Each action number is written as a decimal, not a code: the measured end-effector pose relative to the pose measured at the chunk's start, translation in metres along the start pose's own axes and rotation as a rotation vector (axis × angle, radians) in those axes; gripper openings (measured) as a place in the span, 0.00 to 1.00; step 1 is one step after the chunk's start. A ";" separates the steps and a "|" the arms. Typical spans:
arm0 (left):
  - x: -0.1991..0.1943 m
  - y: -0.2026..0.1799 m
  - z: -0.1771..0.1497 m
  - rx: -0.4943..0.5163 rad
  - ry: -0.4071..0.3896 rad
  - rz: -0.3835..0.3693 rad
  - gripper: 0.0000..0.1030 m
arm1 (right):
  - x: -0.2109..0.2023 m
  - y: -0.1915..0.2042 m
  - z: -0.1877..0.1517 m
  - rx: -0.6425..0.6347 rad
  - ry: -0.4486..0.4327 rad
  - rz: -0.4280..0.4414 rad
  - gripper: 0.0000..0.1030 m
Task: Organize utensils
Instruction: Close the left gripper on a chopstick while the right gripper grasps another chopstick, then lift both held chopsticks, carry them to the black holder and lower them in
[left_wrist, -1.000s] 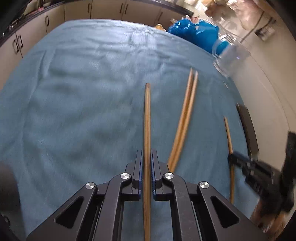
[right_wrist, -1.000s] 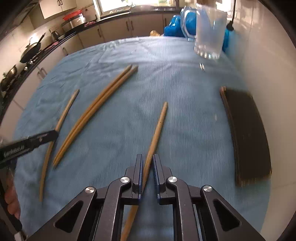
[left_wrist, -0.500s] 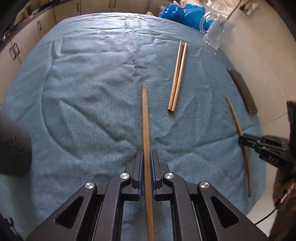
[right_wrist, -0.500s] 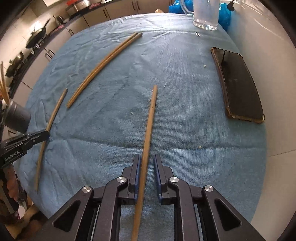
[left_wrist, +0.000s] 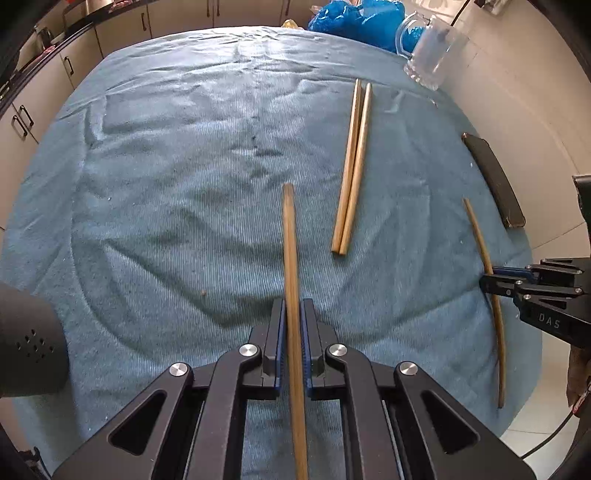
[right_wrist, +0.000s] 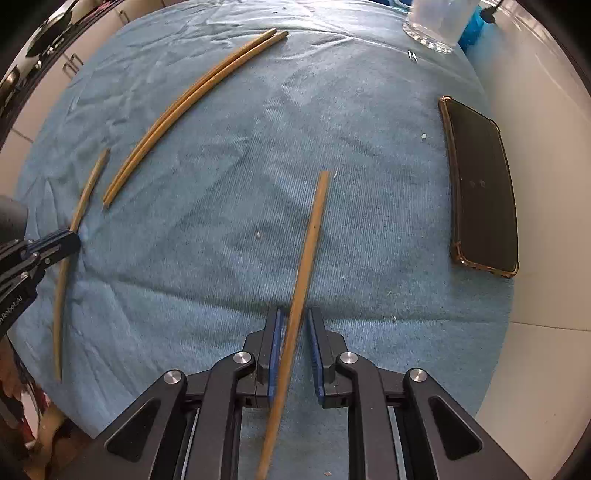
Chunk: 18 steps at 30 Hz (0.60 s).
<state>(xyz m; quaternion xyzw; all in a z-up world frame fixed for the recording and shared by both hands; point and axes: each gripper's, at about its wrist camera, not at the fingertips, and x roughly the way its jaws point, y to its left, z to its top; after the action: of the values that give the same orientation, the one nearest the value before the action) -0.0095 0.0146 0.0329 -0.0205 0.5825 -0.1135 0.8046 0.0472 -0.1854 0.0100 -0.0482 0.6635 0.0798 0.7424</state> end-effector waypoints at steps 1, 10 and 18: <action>0.000 -0.001 0.000 0.004 -0.003 0.002 0.07 | 0.000 -0.001 0.001 0.001 -0.003 0.001 0.16; -0.007 0.010 -0.010 -0.012 -0.017 -0.067 0.07 | -0.010 0.006 -0.029 0.019 -0.107 0.063 0.08; -0.056 0.010 -0.047 -0.012 -0.199 -0.156 0.07 | -0.049 0.018 -0.064 0.027 -0.341 0.167 0.08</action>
<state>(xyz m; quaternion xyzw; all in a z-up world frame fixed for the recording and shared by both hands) -0.0693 0.0402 0.0684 -0.0816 0.4969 -0.1696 0.8472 -0.0235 -0.1815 0.0521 0.0313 0.5306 0.1392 0.8355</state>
